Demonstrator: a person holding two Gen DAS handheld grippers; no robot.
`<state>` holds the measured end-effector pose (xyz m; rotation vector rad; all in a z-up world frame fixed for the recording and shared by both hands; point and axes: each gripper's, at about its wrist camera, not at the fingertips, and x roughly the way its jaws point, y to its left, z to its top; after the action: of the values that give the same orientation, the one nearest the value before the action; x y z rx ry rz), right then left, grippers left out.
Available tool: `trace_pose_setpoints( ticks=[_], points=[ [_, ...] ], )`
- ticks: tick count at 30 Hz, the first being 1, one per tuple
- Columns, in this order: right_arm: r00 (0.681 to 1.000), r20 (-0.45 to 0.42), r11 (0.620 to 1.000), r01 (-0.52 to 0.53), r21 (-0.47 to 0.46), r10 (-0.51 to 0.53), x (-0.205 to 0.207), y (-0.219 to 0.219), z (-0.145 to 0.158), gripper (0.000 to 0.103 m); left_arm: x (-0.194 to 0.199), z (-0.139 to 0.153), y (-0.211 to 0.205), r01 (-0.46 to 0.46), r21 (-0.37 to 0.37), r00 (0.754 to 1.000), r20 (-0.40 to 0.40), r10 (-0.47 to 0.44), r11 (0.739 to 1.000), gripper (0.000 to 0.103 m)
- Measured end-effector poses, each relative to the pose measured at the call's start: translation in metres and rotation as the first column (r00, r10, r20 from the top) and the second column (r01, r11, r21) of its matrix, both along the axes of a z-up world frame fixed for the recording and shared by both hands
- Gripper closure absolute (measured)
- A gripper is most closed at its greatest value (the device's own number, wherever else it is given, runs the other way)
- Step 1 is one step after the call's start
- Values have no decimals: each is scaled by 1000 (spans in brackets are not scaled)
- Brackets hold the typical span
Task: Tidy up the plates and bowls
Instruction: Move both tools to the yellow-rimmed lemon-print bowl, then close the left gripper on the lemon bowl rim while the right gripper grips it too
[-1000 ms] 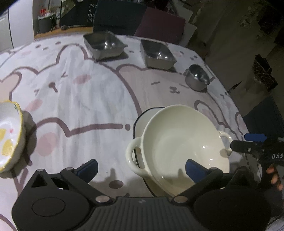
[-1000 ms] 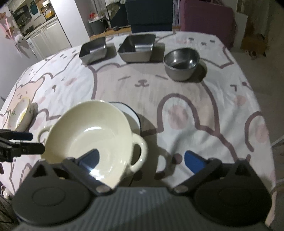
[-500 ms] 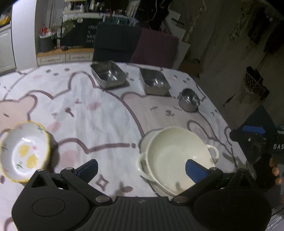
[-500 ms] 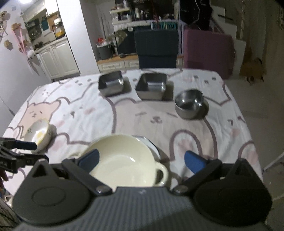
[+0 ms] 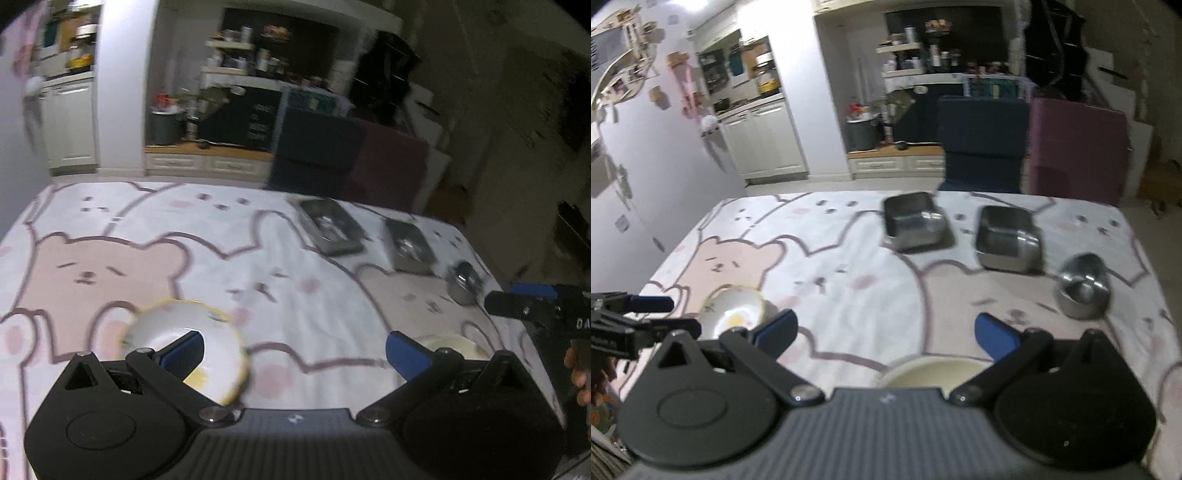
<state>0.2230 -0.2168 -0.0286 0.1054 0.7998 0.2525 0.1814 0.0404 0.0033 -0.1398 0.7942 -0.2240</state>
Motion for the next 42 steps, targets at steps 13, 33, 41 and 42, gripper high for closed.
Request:
trace_pose_setpoints(
  ticks=[13, 33, 41, 42],
  points=[
    [991, -46, 992, -125, 26, 127, 65, 101, -28, 0, 16, -17, 108, -205, 0, 978, -31, 205, 979, 0],
    [882, -429, 981, -167, 101, 194, 136, 203, -147, 68, 59, -73, 162, -267, -71, 959, -119, 258, 961, 0],
    [877, -425, 973, -226, 48, 225, 130, 218, -161, 90, 73, -91, 149, -219, -59, 961, -186, 205, 974, 1],
    [876, -426, 972, -229, 47, 227, 129, 217, -161, 91, 74, -93, 145, -196, -61, 965, -190, 181, 979, 3]
  ],
)
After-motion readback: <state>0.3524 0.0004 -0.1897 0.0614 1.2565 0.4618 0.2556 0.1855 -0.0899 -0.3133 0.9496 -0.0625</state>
